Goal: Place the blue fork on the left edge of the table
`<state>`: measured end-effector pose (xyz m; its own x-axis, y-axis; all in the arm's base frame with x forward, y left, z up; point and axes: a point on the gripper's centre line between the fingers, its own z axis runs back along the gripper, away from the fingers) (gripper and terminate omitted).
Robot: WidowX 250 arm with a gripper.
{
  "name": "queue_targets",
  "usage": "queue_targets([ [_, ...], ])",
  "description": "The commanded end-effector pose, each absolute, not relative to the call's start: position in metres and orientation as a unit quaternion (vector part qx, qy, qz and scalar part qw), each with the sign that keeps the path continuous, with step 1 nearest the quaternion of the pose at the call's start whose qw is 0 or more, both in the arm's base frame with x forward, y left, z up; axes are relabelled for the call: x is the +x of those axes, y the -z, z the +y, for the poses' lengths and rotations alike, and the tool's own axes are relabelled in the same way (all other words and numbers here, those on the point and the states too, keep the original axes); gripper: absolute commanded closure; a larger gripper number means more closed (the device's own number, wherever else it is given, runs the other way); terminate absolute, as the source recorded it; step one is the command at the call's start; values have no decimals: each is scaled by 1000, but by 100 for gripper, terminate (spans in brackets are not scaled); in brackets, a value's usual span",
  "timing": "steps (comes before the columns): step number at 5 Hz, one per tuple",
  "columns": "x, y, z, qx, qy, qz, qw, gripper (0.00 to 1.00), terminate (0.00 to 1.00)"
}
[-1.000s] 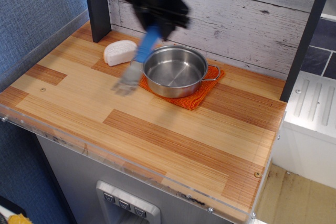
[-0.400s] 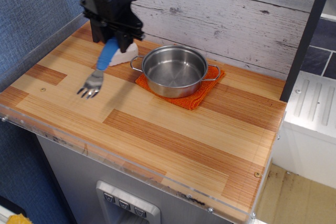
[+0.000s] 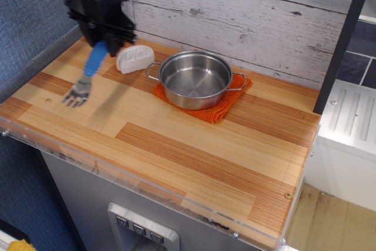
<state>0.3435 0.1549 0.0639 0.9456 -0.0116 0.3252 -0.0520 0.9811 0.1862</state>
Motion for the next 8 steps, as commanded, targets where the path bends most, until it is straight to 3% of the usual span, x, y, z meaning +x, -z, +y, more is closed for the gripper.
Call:
queue_targets([
  [1, 342, -73, 181, 120, -15, -172, 978, 100, 0],
  [3, 345, -41, 167, 101, 12, -157, 982, 100, 0],
  [4, 349, -35, 167, 104, 20, -155, 982, 100, 0],
  [5, 349, -38, 168, 107, 10, -143, 984, 0, 0],
  [7, 353, -47, 164, 106, 15, -154, 982, 0, 0],
  [8, 359, -72, 158, 97, 38, -179, 978, 0, 0],
])
